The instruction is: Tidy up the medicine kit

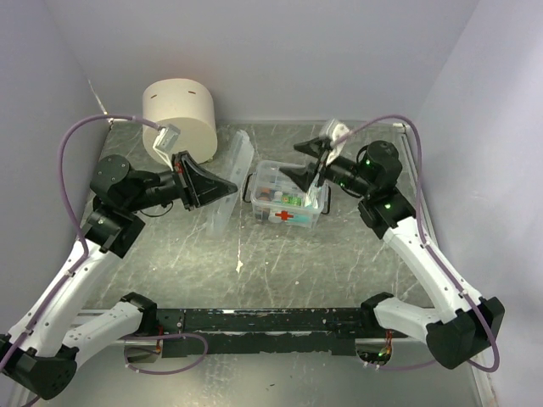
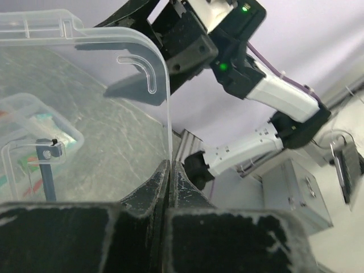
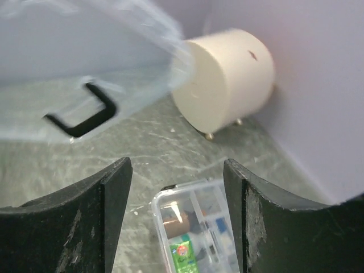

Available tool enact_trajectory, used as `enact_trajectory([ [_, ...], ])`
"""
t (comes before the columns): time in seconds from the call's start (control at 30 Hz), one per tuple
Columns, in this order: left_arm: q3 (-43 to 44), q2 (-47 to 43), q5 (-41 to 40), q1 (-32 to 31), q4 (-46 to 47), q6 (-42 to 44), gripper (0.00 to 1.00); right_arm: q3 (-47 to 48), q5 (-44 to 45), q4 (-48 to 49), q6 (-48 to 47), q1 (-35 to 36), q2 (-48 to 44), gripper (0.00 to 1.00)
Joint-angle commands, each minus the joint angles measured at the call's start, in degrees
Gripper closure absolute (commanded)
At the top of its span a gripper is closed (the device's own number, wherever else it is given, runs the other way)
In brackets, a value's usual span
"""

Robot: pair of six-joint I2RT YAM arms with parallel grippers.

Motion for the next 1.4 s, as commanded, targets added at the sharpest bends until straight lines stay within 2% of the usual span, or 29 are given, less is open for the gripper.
enact_trajectory([
  [0.0, 1.6, -0.3, 11.8, 0.4, 1.8, 1.5, 0.93, -3.5, -23.6, 5.4, -22.1, 1.6, -2.4, 0.34],
  [0.17, 2.8, -0.4, 18.6, 0.4, -10.3, 12.1, 0.93, 3.2, -32.4, -6.1, -33.2, 2.2, -0.3, 0.33],
  [0.27, 1.9, -0.9, 22.4, 0.3, -13.6, 16.5, 0.93, 7.4, -36.0, -14.1, -38.9, 3.6, 1.9, 0.33],
  [0.43, 1.6, -1.7, 25.5, -0.2, -14.4, 18.9, 0.93, 9.2, -36.8, -16.5, -40.4, 6.8, 3.1, 0.33],
  [0.63, 1.8, -3.0, 26.9, -1.2, -17.8, 23.3, 0.93, 14.4, -34.5, -26.4, -46.8, 11.1, 6.9, 0.34],
  [0.87, 2.2, -3.9, 28.1, -2.6, -24.4, 30.3, 0.93, 14.8, -32.1, -25.7, -45.1, 12.5, 7.8, 0.33],
  [1.07, 0.9, -5.0, 27.4, -2.8, -25.0, 30.8, 0.93, 13.8, -30.7, -21.1, -39.7, 12.5, 7.3, 0.31],
  [1.13, 1.0, -5.0, 27.2, -2.8, -25.2, 31.1, 0.93, 13.8, -31.1, -23.1, -41.9, 12.5, 7.4, 0.33],
  [1.23, 1.8, -4.9, 27.9, -2.8, -26.4, 32.2, 0.93, 14.8, -32.6, -28.4, -46.0, 12.5, 7.9, 0.42],
  [1.37, 2.5, -4.9, 28.2, -2.9, -27.6, 33.5, 0.93, 16.2, -35.5, -33.6, -49.9, 12.5, 8.8, 0.60],
])
